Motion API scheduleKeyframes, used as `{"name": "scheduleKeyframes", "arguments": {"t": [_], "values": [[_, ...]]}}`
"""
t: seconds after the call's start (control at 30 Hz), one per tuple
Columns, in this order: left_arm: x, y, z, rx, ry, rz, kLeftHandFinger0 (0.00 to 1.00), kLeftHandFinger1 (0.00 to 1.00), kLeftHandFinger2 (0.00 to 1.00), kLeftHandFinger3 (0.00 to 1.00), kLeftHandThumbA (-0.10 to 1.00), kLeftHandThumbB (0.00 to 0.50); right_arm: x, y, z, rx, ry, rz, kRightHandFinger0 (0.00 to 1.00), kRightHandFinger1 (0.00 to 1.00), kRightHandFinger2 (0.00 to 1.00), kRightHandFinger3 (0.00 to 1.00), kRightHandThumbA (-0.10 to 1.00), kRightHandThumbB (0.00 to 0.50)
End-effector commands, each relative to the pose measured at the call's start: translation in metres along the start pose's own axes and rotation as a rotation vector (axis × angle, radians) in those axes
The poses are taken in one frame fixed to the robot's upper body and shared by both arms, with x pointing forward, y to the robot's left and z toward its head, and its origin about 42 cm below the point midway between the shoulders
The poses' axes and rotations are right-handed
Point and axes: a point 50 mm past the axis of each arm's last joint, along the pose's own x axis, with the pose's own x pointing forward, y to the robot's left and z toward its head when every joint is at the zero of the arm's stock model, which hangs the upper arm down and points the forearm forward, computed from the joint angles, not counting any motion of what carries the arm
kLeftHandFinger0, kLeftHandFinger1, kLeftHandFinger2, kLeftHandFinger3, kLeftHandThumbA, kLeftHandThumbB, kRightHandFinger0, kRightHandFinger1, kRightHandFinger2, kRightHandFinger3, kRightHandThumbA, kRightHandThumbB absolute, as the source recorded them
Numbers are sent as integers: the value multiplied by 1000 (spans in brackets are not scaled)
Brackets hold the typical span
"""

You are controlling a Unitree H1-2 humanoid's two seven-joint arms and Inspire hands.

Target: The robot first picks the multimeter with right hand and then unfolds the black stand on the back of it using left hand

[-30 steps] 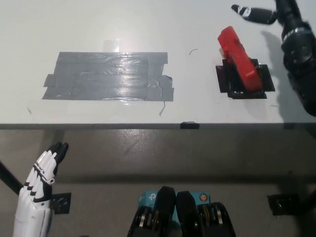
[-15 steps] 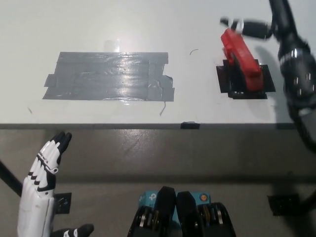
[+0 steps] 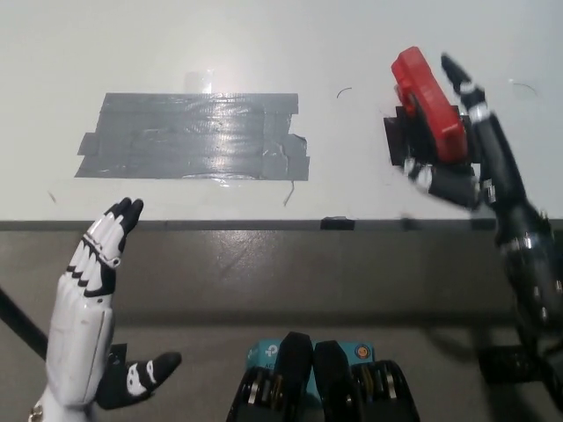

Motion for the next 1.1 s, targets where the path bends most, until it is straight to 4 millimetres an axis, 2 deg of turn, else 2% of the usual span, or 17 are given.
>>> {"name": "scheduleKeyframes", "arguments": {"t": [0.0,0.13,0.2,0.27,0.37,0.43,0.53,0.57,0.6,0.67,0.7,0.73,0.83,0.87,0.93,1.0,1.07], "values": [[34,3,-17,-83,-3,77,1000,1000,1000,1000,1000,271,-96,-54,208,126,-714,-121,1000,1000,1000,1000,786,447],[22,-6,-17,-155,37,60,1000,1000,1000,1000,1000,263,-99,-47,187,148,-622,-93,1000,1000,1000,1000,851,446],[14,-11,-21,-212,62,65,1000,1000,1000,1000,1000,270,-102,-36,165,93,-535,-100,1000,1000,1000,1000,994,444],[8,-14,-23,-257,101,74,1000,1000,1000,1000,1000,289,-102,-28,150,131,-481,-80,1000,1000,1000,1000,992,419],[-1,-15,-27,-355,173,107,1000,1000,1000,1000,1000,263,-102,-7,111,184,-336,-58,1000,1000,1000,1000,1000,394],[-7,-15,-30,-430,250,139,1000,1000,1000,1000,1000,293,-107,8,81,211,-224,-62,1000,1000,1000,1000,1000,388],[-16,-14,-31,-457,312,162,1000,1000,1000,1000,1000,341,-113,19,55,201,-132,-62,1000,1000,1000,1000,997,342],[-18,-14,-33,-464,325,162,1000,1000,1000,1000,1000,345,-114,20,53,201,-124,-62,1000,1000,1000,1000,974,310],[-21,-14,-32,-467,335,160,1000,1000,1000,1000,1000,345,-116,23,47,218,-96,-60,1000,1000,1000,1000,975,358],[-29,-13,-36,-495,358,153,1000,1000,1000,1000,1000,317,-117,28,32,304,-26,-50,1000,1000,1000,1000,909,336],[-33,-14,-39,-528,370,163,1000,1000,1000,1000,1000,287,-118,30,24,389,14,-46,1000,1000,1000,1000,904,348],[-34,-14,-41,-555,383,169,1000,1000,1000,1000,1000,270,-118,32,20,455,41,-47,1000,1000,1000,1000,885,336],[-37,-10,-45,-726,492,189,1000,1000,1000,1000,1000,288,-117,34,11,686,120,-62,1000,1000,1000,1000,977,297],[-37,-7,-44,-824,530,190,1000,1000,1000,1000,1000,291,-116,32,9,750,134,-77,1000,1000,1000,1000,1000,262],[-35,-5,-47,-933,562,205,1000,1000,1000,1000,1000,284,-116,29,7,770,140,-91,1000,1000,1000,1000,1000,232],[-37,-2,-50,-925,574,215,1000,1000,1000,1000,1000,271,-119,27,7,751,145,-108,1000,1000,1000,1000,1000,255],[-38,-1,-51,-902,580,208,1000,1000,1000,1000,1000,282,-120,27,7,739,140,-108,1000,1000,1000,1000,1000,251]]}}
